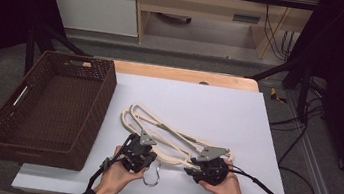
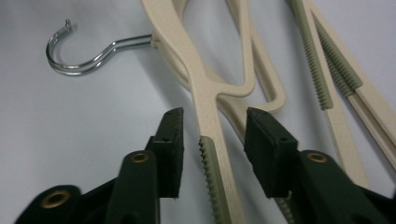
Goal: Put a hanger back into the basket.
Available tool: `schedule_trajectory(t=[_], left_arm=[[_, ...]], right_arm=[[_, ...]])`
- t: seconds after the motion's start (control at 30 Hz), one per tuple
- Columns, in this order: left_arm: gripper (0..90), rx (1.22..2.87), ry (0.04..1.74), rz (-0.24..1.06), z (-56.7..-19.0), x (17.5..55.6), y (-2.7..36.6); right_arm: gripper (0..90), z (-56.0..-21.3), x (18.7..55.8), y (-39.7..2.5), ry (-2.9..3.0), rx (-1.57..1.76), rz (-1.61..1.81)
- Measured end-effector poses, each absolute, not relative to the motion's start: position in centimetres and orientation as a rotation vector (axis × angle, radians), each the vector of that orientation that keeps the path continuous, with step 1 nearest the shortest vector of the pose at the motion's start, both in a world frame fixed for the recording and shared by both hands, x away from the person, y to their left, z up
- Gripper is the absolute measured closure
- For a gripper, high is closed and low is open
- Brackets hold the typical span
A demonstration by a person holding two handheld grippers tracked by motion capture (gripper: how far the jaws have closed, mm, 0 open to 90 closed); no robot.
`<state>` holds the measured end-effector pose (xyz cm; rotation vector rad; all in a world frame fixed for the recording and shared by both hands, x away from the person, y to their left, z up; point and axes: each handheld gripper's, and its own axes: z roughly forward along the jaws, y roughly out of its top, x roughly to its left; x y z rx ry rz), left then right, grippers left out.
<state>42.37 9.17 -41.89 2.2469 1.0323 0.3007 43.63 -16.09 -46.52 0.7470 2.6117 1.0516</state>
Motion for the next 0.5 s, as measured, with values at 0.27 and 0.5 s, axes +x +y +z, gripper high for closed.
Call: schedule_trajectory(t=[0.27,0.5], left_arm=[[88.9,2.228,1.027,0.283,-41.64,42.27,9.24],[88.6,2.226,1.004,0.291,-41.49,42.36,9.45]], right_arm=[[77.1,-46.69,43.45,-15.93,2.632,0.647,1.031],[79.0,-46.27,43.13,-16.03,2.63,0.596,1.038]])
